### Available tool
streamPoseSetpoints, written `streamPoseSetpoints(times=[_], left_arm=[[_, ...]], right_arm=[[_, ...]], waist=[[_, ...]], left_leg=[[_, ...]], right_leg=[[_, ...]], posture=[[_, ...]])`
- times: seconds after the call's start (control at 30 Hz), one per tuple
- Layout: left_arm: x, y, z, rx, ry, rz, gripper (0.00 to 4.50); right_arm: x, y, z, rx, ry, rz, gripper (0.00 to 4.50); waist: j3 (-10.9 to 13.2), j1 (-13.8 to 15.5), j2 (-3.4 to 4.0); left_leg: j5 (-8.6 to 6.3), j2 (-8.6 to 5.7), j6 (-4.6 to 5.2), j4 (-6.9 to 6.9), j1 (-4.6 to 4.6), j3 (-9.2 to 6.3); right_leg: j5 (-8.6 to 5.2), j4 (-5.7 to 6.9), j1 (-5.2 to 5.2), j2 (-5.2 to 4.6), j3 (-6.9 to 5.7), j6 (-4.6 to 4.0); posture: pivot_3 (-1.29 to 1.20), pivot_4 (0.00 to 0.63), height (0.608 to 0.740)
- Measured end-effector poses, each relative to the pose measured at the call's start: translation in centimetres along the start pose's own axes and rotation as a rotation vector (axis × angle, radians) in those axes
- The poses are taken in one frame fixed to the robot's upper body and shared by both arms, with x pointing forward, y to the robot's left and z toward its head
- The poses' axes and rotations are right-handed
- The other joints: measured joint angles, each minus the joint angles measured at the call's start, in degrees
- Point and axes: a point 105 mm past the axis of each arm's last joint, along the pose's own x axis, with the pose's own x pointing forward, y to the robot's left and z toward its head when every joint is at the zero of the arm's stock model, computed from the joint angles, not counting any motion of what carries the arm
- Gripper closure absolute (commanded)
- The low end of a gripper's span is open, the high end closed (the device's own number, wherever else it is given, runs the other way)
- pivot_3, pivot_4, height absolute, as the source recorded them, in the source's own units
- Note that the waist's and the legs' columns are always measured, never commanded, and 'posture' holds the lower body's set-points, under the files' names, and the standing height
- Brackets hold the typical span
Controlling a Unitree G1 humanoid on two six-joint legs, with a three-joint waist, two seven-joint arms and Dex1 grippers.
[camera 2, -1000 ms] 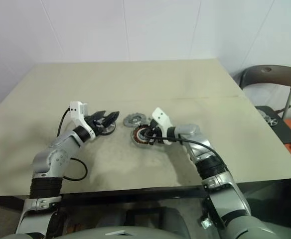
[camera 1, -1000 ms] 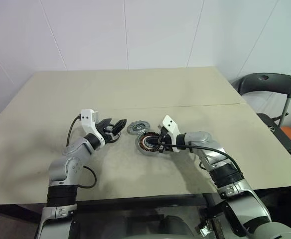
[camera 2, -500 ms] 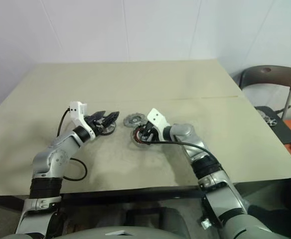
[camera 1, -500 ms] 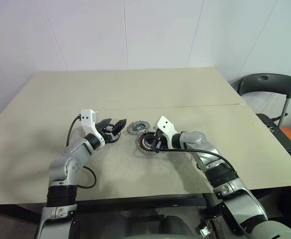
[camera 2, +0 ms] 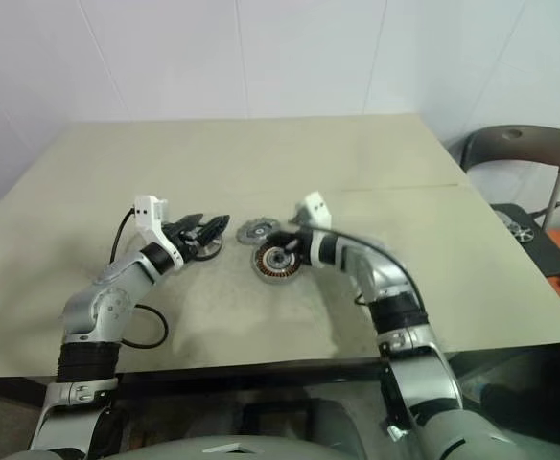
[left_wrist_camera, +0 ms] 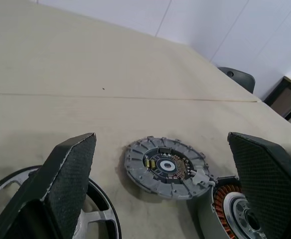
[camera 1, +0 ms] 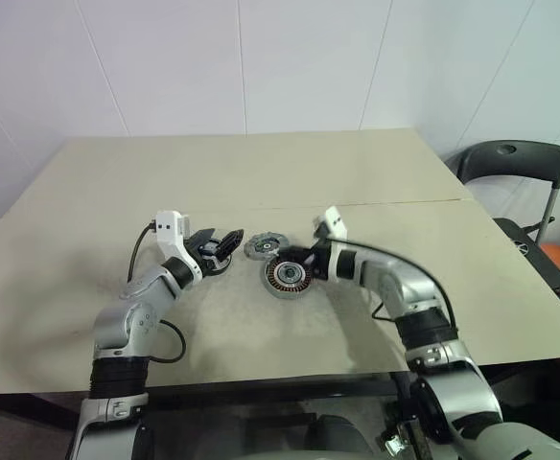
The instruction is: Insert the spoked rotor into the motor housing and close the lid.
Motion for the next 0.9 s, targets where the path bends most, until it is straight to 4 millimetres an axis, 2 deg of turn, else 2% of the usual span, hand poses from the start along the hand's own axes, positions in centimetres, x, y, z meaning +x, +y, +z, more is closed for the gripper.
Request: streamPoseSetpoints(times=[0.1, 0.33, 0.5, 0.63, 0.9], left_arm=[[0.0, 0.0, 0.1, 0.004, -0.002, -0.004, 0.00], [0.0, -0.1, 0.2, 0.007, -0.002, -0.009, 0.00], [0.0, -0.1, 0.2, 0.007, -0.002, -0.010, 0.00], [0.0, 0.0, 0.2, 0.010, 0.000, -0.007, 0.00], [0.0, 0.0, 0.2, 0.012, 0.001, -0.004, 0.00]], right_arm=[[-0.1, -0.1, 0.3, 0.022, -0.015, -0.013, 4.48], [-0.1, 0.2, -2.1, 0.018, 0.051, -0.012, 4.48], [-0.2, 0.2, -2.6, -0.016, 0.090, -0.017, 4.48], [-0.4, -0.3, -5.1, -0.045, 0.202, -0.037, 4.48], [-0.4, -0.5, -5.4, -0.098, 0.210, -0.040, 4.48]], waist=[[0.00, 0.02, 0.00], [0.01, -0.05, 0.02], [0.01, -0.08, 0.02], [0.01, -0.03, 0.01], [-0.01, -0.07, -0.01]], left_leg=[[0.00, 0.00, 0.00, -0.03, -0.03, 0.01], [0.00, 0.00, 0.00, -0.04, -0.04, 0.02], [0.00, 0.00, 0.00, -0.02, -0.04, 0.03], [0.00, 0.00, 0.00, -0.02, -0.04, 0.03], [0.00, 0.00, 0.00, 0.00, 0.03, 0.02]], right_leg=[[0.00, -0.04, -0.02, 0.00, 0.00, 0.00], [0.00, -0.05, -0.03, -0.01, 0.00, -0.01], [0.00, -0.04, -0.03, -0.01, 0.00, 0.00], [-0.01, -0.06, -0.02, -0.01, 0.00, -0.01], [0.00, -0.03, 0.05, -0.01, 0.00, -0.01]], posture=[[0.00, 0.000, 0.740], [0.00, 0.000, 0.740], [0.00, 0.000, 0.740], [0.00, 0.000, 0.740], [0.00, 0.000, 0.740]])
